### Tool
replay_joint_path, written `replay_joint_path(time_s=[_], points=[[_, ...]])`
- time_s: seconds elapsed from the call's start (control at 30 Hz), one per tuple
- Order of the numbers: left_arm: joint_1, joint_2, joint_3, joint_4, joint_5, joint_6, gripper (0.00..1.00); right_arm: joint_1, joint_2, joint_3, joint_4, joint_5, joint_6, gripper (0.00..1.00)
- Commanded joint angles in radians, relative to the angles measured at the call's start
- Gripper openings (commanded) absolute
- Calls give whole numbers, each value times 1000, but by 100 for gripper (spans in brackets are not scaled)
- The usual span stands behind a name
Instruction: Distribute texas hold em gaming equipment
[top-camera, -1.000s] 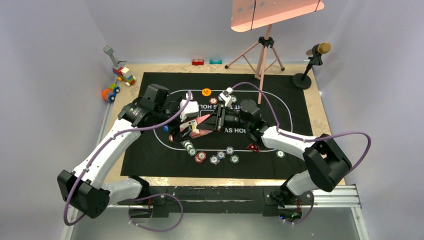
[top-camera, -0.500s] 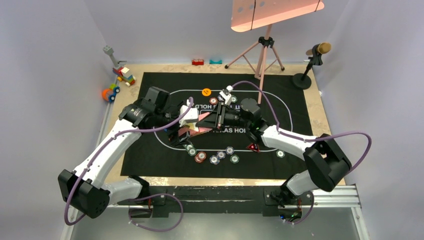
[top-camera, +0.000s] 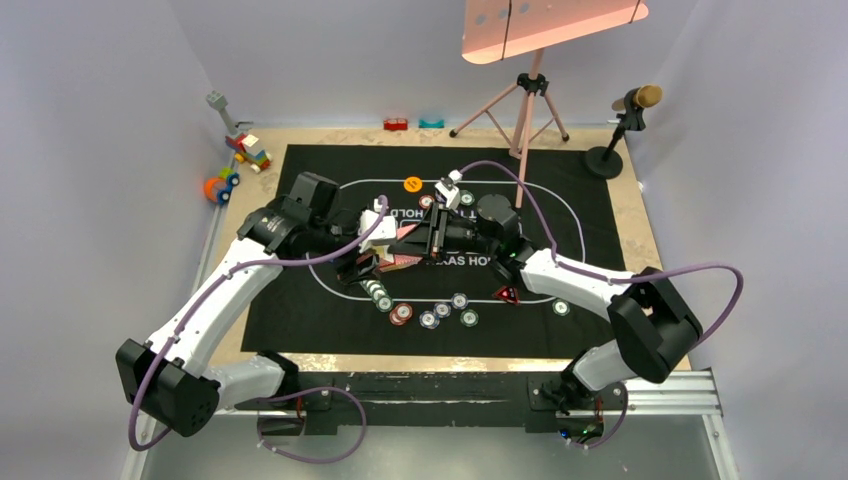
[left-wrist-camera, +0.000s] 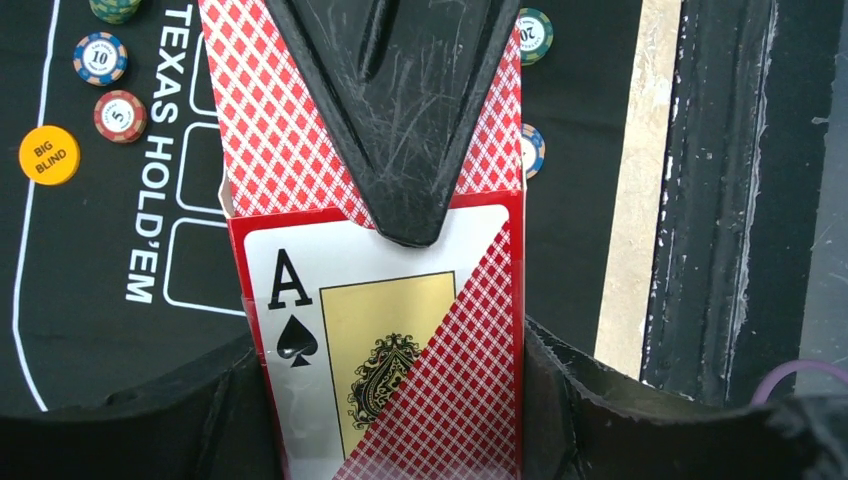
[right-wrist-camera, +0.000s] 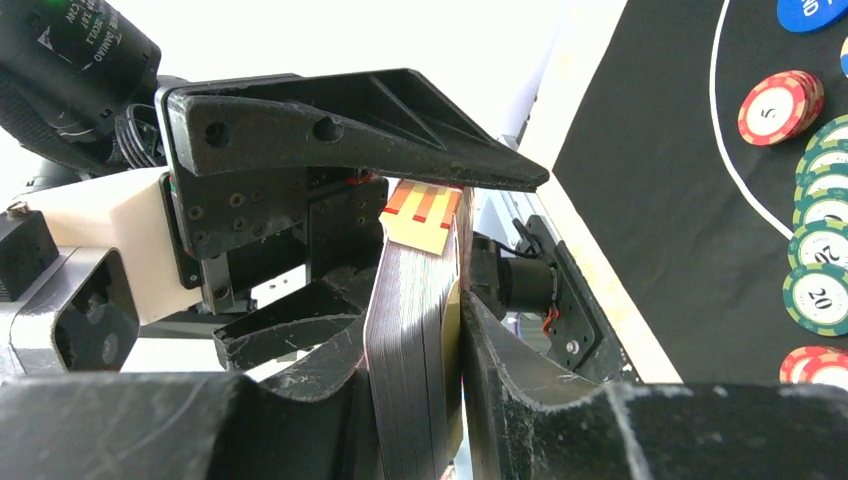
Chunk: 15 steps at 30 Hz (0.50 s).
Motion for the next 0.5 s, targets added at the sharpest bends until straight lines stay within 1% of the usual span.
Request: replay_joint_path(time_s=[0.0,0.13,0.2,0.3,0.47], points=[[1,-9,47,29,-2,-13,61,8,-9,48,21,14,-11,33],[0,-14,47,16,1,-27,43,8,-4,53,13,12,-14,44],[-2,-15,45,10,2,-37,39,8,-4,58,4,16,-18,51],[-4,-16,42,8,5,-62,39,8,-8,62,-1,21,-22,56],[-4,-10,41,23,10,-140,42,21,1,64,2,29,-23,56]])
